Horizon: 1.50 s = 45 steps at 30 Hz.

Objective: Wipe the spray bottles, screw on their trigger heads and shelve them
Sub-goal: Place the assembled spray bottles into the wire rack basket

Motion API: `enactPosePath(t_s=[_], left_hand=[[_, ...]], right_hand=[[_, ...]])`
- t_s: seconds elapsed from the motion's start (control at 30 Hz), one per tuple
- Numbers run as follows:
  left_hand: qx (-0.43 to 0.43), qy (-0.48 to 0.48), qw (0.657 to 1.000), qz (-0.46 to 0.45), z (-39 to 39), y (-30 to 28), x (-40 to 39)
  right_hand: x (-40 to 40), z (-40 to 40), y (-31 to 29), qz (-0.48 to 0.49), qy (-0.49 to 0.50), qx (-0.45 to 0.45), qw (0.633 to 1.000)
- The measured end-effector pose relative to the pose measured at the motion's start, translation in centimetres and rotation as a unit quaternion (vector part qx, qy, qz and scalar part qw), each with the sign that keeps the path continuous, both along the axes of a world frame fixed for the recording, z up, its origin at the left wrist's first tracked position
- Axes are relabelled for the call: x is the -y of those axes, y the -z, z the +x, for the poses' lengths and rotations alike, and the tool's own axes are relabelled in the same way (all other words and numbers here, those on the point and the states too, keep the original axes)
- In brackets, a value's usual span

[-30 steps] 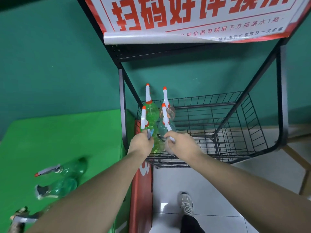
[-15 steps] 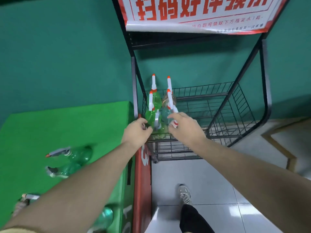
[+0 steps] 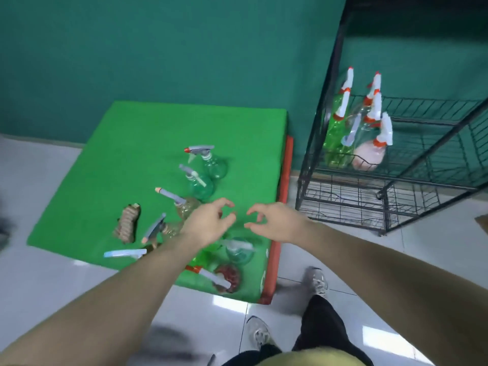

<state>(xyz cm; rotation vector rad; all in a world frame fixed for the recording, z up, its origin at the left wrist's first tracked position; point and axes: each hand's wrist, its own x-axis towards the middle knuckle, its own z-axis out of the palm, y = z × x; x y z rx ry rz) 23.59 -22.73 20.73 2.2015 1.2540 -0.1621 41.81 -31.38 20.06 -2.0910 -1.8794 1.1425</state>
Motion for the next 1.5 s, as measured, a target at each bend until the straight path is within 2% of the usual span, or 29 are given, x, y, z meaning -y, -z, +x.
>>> enactPosePath(t_s=[0.1, 0.2, 0.33, 0.47, 0.6, 0.67, 0.8, 0.93, 1.1, 1.3, 1.5], left_hand=[[-0.01, 0.073, 0.997, -0.026, -4.0, 0.4, 1.2], [-0.024, 0.14, 0.99, -0.014, -7.2, 1.2, 2.0], [-0.086, 0.271, 0.958, -0.031, -9.8, 2.4, 2.3], [-0.134, 0.338, 0.93, 0.049, -9.9, 2.1, 2.6], [-0.234, 0.355, 0.895, 0.133, -8.9, 2.0, 3.4], [-0.283, 0.345, 0.879, 0.169, -8.8, 2.0, 3.6], [-0.297, 0.294, 0.898, 0.137, -8.6, 1.9, 4.2], [-0.225, 0.232, 0.943, 0.083, -8.8, 2.4, 5.0], [-0.142, 0.097, 0.984, 0.043, -8.5, 3.9, 5.5], [-0.076, -0.014, 0.997, 0.014, -7.2, 5.2, 6.0], [-0.021, -0.007, 1.0, -0.004, -5.3, 3.7, 6.0]], right_hand=[[-0.5, -3.1, 1.0, -0.015, -0.064, 0.047, 0.997], [-0.7, -5.1, 1.9, -0.027, -0.103, 0.082, 0.991], [-0.9, -6.5, 2.8, -0.02, -0.11, 0.105, 0.988], [-0.4, -6.9, 2.6, 0.016, -0.126, 0.153, 0.98], [-0.1, -7.3, 1.8, 0.034, -0.168, 0.251, 0.953], [0.0, -7.8, 1.3, 0.014, -0.172, 0.287, 0.942], [0.6, -8.0, 1.0, -0.018, -0.123, 0.26, 0.958], [1.2, -7.7, 1.5, -0.016, -0.06, 0.203, 0.977], [1.9, -7.6, 1.9, -0.014, 0.021, 0.169, 0.985], [2.3, -7.3, 2.8, -0.011, 0.13, 0.127, 0.983], [4.0, -4.8, 1.5, -0.018, 0.184, 0.092, 0.978]])
